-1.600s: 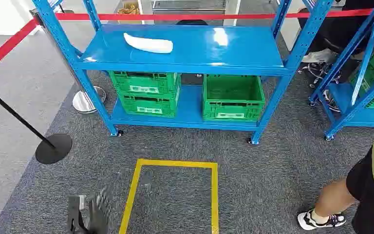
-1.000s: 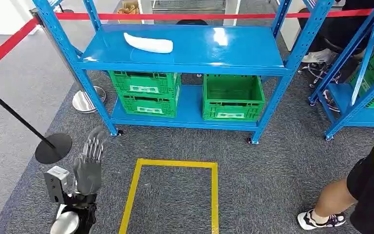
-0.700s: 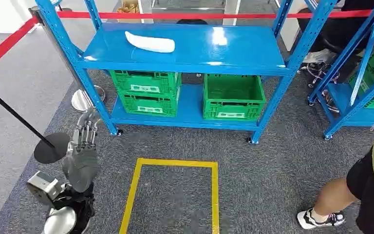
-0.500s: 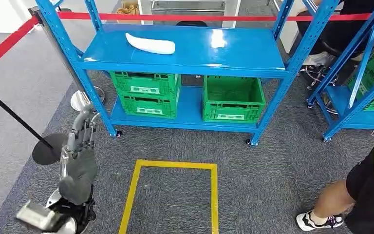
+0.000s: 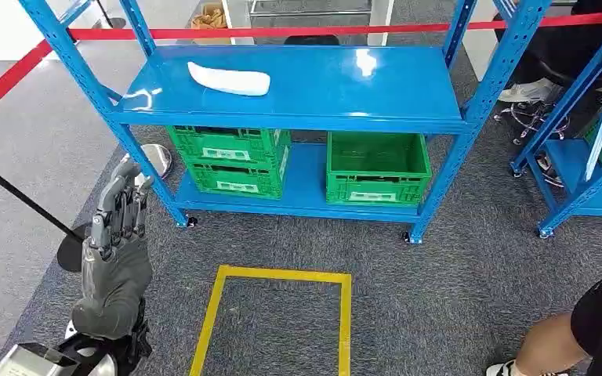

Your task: Take the parts from the cabinet and place them on the table.

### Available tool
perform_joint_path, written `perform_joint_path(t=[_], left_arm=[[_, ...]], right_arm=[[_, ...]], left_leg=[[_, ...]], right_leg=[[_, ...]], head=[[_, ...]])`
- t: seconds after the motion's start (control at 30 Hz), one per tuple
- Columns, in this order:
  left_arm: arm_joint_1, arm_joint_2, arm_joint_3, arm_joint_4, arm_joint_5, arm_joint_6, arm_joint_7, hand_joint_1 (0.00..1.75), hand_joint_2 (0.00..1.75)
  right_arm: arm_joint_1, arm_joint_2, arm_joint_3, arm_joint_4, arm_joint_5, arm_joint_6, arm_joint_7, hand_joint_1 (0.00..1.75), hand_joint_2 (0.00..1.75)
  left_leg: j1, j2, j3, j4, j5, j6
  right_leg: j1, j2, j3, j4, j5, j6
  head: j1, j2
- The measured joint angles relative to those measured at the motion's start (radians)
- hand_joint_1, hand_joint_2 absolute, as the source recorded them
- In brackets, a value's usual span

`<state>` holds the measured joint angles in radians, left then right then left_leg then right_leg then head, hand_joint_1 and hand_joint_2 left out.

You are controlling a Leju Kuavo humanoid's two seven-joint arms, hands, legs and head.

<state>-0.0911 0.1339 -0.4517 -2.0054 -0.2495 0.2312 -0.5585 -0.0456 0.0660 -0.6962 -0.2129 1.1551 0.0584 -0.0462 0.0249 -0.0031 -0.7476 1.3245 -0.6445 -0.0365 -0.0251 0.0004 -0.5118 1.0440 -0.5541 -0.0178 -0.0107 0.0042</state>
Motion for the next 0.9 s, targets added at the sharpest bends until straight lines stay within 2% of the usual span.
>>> perform_joint_path(t=[0.03,0.07,0.1,0.13,0.17,0.2,0.23,0.27,0.3,0.33,0.37,0.4,0.43,0.47,0.5,0.53,0.57,0.6,0.63,0.67,0.7,0.73,0.77,0.8,0.83,0.87,0.9], left_arm=[[-0.001,0.002,0.000,0.000,0.002,0.000,0.000,0.00,0.00],[-0.003,0.004,0.000,0.000,0.007,0.000,0.000,0.00,0.00],[-0.004,0.006,0.000,0.000,0.011,-0.001,0.000,0.00,0.00],[-0.004,0.008,0.000,0.000,0.014,-0.002,-0.001,0.00,0.00],[-0.003,0.011,0.000,0.000,0.019,-0.003,-0.004,0.00,0.00],[-0.004,0.013,0.000,0.000,0.022,-0.004,-0.007,0.00,0.00],[-0.007,0.013,0.001,-0.002,0.024,-0.005,-0.008,0.00,0.00],[-0.009,0.014,0.001,-0.003,0.026,-0.005,-0.011,0.00,0.00],[-0.012,0.014,0.000,-0.005,0.030,-0.005,-0.013,0.00,0.00],[-0.011,0.014,0.001,-0.008,0.030,-0.005,-0.016,0.00,0.00],[-0.014,0.014,0.001,-0.008,0.030,-0.005,-0.018,0.00,0.00],[-0.014,0.013,0.001,-0.009,0.031,-0.005,-0.018,0.00,0.00],[-0.012,0.013,0.000,-0.009,0.031,-0.005,-0.018,0.00,0.00],[-0.012,0.012,0.000,-0.009,0.031,-0.006,-0.018,0.00,0.00],[-0.012,0.012,0.001,-0.009,0.031,-0.006,-0.018,0.00,0.00],[-0.012,0.012,0.001,-0.009,0.031,-0.006,-0.018,0.00,0.00],[-0.011,0.012,0.001,-0.009,0.032,-0.007,-0.018,0.00,0.00],[-0.011,0.012,0.001,-0.009,0.032,-0.007,-0.018,0.00,0.00],[-0.010,0.012,0.001,-0.009,0.032,-0.007,-0.018,0.00,0.00],[-0.010,0.012,0.001,-0.008,0.032,-0.009,-0.018,0.00,0.00],[-0.008,0.012,0.000,-0.008,0.032,-0.011,-0.018,0.00,0.00],[-0.008,0.012,0.000,-0.010,0.033,-0.014,-0.017,0.00,0.00],[-0.012,0.010,0.000,-0.015,0.033,-0.018,-0.018,0.00,0.00],[-0.016,0.008,0.001,-0.019,0.034,-0.026,-0.018,0.00,0.00],[-0.018,0.005,0.002,-0.024,0.035,-0.032,-0.017,0.00,0.00],[-0.018,0.004,0.002,-0.024,0.034,-0.035,-0.016,0.00,0.00],[-0.021,0.003,0.002,-0.024,0.034,-0.038,-0.016,0.00,0.00]], right_arm=[[0.000,-0.001,0.000,0.000,0.001,0.000,0.000,0.00,0.00],[0.000,-0.001,0.000,0.000,0.001,0.002,0.000,0.00,0.00],[-0.001,-0.001,0.000,0.000,0.002,0.003,-0.001,0.00,0.00],[0.000,0.000,0.000,0.000,0.002,0.005,-0.001,0.00,0.00],[0.000,0.009,0.000,0.007,0.002,0.005,-0.001,0.00,0.00],[-0.005,0.003,-0.001,0.006,0.001,0.006,-0.002,0.00,0.00],[-0.005,0.005,-0.001,0.006,0.001,0.006,-0.002,0.00,0.00],[-0.002,0.005,-0.001,0.007,0.001,0.006,-0.003,0.00,0.00],[-0.003,0.002,-0.001,0.007,-0.001,0.006,-0.011,0.00,0.00],[-0.006,0.002,-0.001,0.007,-0.002,0.010,-0.024,0.00,0.00],[-0.008,0.001,-0.001,0.007,-0.001,0.016,-0.043,0.00,0.00],[-0.009,0.000,-0.001,0.007,0.002,0.019,-0.056,0.00,0.00],[-0.008,-0.002,-0.001,0.007,0.009,0.026,-0.066,0.00,0.00],[-0.006,-0.005,-0.001,0.007,0.014,0.030,-0.069,0.00,0.00],[-0.002,-0.006,-0.001,0.007,0.018,0.033,-0.072,0.00,0.00],[0.001,-0.008,-0.001,0.007,0.020,0.033,-0.074,0.00,0.00],[0.004,-0.009,-0.001,0.007,0.020,0.034,-0.075,0.00,0.00],[0.006,-0.009,-0.001,0.008,0.020,0.035,-0.076,0.00,0.00],[0.009,-0.009,-0.001,0.009,0.020,0.036,-0.076,0.00,0.00],[0.015,-0.009,-0.001,0.013,0.021,0.039,-0.076,0.00,0.00],[0.015,-0.009,-0.001,0.015,0.022,0.044,-0.076,0.00,0.00],[0.016,-0.012,0.000,0.015,0.028,0.048,-0.076,0.00,0.00],[0.011,-0.015,0.003,0.014,0.034,0.049,-0.076,0.00,0.00],[0.003,-0.015,0.004,0.014,0.039,0.049,-0.076,0.00,0.00],[-0.005,-0.014,0.005,0.014,0.039,0.050,-0.076,0.00,0.00],[-0.008,-0.023,0.004,0.013,0.038,0.048,-0.076,0.00,0.00],[-0.008,-0.022,0.004,0.013,0.034,0.048,-0.076,0.00,0.00]], left_leg=[[-0.006,0.000,-0.015,-0.024,-0.002,0.005],[-0.013,0.000,-0.015,-0.072,0.014,0.014],[-0.023,0.000,-0.007,-0.144,0.062,0.033],[-0.038,0.003,0.002,-0.222,0.157,0.059],[-0.060,0.009,-0.001,-0.285,0.279,0.087],[-0.062,-0.008,0.006,-0.291,0.286,0.087],[-0.061,-0.008,0.027,-0.294,0.273,0.074],[-0.058,-0.016,0.042,-0.309,0.265,0.071],[-0.058,-0.017,0.070,-0.314,0.256,0.075],[-0.051,-0.019,0.094,-0.323,0.245,0.078],[-0.050,-0.018,0.113,-0.324,0.230,0.085],[-0.049,-0.018,0.128,-0.324,0.213,0.090],[-0.049,-0.021,0.145,-0.324,0.196,0.092],[-0.049,-0.024,0.165,-0.325,0.178,0.093],[-0.049,-0.029,0.189,-0.325,0.159,0.093],[-0.049,-0.034,0.215,-0.325,0.139,0.092],[-0.049,-0.037,0.242,-0.325,0.118,0.091],[-0.049,-0.039,0.269,-0.325,0.095,0.089],[-0.049,-0.040,0.292,-0.325,0.074,0.086],[-0.050,-0.043,0.304,-0.325,0.053,0.082],[-0.052,-0.055,0.315,-0.318,0.030,0.077],[-0.050,-0.060,0.331,-0.322,0.012,0.070],[-0.046,-0.059,0.354,-0.318,0.013,0.063],[-0.046,-0.060,0.333,-0.287,0.038,0.062],[-0.050,-0.058,0.284,-0.206,0.083,0.059],[-0.051,-0.039,0.235,-0.127,0.122,0.051],[-0.046,-0.018,0.170,-0.048,0.132,0.042]], right_leg=[[0.002,0.000,0.018,-0.001,-0.014,-0.001],[0.005,0.000,0.038,-0.002,-0.029,-0.002],[0.009,0.000,0.061,-0.005,-0.044,-0.003],[0.010,-0.003,0.073,-0.012,-0.059,-0.003],[0.011,-0.004,0.089,-0.014,-0.073,-0.002],[0.016,0.004,0.100,-0.025,-0.085,0.005],[0.018,-0.002,0.121,-0.049,-0.097,0.006],[0.018,-0.003,0.142,-0.034,-0.076,0.012],[0.018,-0.003,0.145,-0.014,-0.050,0.020],[0.016,-0.001,0.108,0.059,-0.021,0.023],[0.016,0.000,0.056,0.149,0.010,0.026],[0.016,0.000,-0.003,0.224,0.001,0.030],[0.015,0.000,-0.051,0.265,-0.043,0.035],[0.015,0.000,-0.088,0.281,-0.108,0.039],[0.015,0.000,-0.119,0.275,-0.177,0.041],[0.015,0.000,-0.142,0.253,-0.227,0.044],[0.016,0.000,-0.159,0.214,-0.240,0.045],[0.015,0.000,-0.170,0.160,-0.202,0.042],[0.015,0.000,-0.178,0.098,-0.101,0.041],[0.015,0.004,-0.184,0.053,0.078,0.039],[0.018,0.002,-0.171,0.028,0.142,0.032],[0.025,-0.001,-0.155,0.038,0.129,0.022],[0.028,-0.005,-0.146,0.033,0.118,0.012],[0.028,-0.010,-0.136,0.029,0.110,0.006],[0.017,-0.010,-0.117,0.019,0.102,0.003],[0.015,-0.013,-0.097,0.008,0.092,-0.001],[0.013,-0.015,-0.073,-0.004,0.080,-0.002]], head=[[-0.001,0.000],[-0.001,0.000],[-0.002,0.000],[-0.003,0.000],[0.003,0.000],[0.002,0.000],[0.004,0.000],[0.003,0.000],[0.002,0.000],[0.003,0.000],[0.005,0.000],[0.008,0.000],[0.008,0.000],[0.008,0.000],[0.008,0.000],[0.008,0.000],[0.009,0.000],[0.009,0.000],[0.008,0.000],[0.010,0.000],[0.006,0.000],[0.003,0.000],[0.001,0.000],[0.004,0.000],[0.003,0.000],[-0.001,0.000],[-0.006,0.000]])
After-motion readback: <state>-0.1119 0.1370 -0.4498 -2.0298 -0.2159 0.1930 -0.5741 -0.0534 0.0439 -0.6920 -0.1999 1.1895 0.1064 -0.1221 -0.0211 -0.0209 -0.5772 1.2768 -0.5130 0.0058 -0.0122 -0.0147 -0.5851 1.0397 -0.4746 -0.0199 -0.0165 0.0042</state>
